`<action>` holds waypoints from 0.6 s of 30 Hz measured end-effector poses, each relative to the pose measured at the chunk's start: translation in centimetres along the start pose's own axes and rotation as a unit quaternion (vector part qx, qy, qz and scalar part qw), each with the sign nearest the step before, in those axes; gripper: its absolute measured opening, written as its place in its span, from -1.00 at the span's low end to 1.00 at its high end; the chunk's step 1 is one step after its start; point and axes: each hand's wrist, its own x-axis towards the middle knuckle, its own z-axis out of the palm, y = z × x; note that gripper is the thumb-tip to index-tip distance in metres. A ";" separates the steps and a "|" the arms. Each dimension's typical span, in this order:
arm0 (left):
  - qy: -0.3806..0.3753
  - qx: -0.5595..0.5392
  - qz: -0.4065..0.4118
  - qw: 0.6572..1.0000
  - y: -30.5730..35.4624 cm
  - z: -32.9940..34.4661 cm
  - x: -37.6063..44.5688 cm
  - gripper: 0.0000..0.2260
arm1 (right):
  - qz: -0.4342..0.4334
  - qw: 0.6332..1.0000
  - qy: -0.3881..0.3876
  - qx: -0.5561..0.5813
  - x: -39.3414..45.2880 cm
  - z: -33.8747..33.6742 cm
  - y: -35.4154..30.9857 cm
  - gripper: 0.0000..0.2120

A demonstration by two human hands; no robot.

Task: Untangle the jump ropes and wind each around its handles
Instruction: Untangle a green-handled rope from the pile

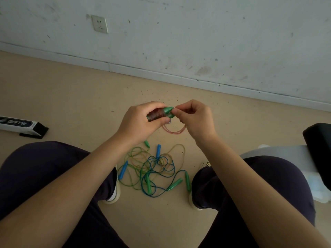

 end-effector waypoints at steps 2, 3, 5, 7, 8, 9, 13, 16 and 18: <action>0.005 0.001 -0.003 1.000 0.1 0.0 0.0 -0.70 | -0.004 1.000 0.013 -0.012 -0.1 0.2 0.1 -0.89; 0.005 -0.001 -0.004 1.000 0.1 0.0 0.0 -0.71 | -0.005 1.000 0.019 -0.016 -0.2 0.3 0.1 -0.89; -0.002 -0.009 -0.004 1.000 0.1 -0.2 0.1 -0.72 | -0.005 1.000 0.023 -0.014 -0.3 0.4 0.1 -0.89; -0.010 -0.011 -0.004 1.000 0.0 -0.4 0.3 -0.72 | -0.002 1.000 0.019 -0.003 -0.4 0.3 0.1 -0.88; -0.014 -0.012 -0.005 1.000 -0.1 -0.5 0.3 -0.71 | 0.001 1.000 0.015 0.002 -0.5 0.2 0.1 -0.88; -0.019 -0.013 -0.006 1.000 -0.1 -0.6 0.3 -0.70 | 0.007 1.000 0.010 0.005 -0.5 0.1 0.1 -0.88; -0.029 -0.012 -0.003 1.000 -0.1 -0.4 0.3 -0.70 | 0.040 0.998 -0.020 0.034 -0.3 -0.5 0.0 -0.88; -0.029 -0.014 -0.006 0.999 -0.3 -0.3 0.3 -0.71 | 0.049 0.997 -0.036 0.053 -0.4 -0.5 0.1 -0.88; -0.029 -0.015 -0.017 0.999 -0.5 -0.2 0.3 -0.69 | 0.054 0.996 -0.047 0.047 -0.3 -0.5 0.3 -0.88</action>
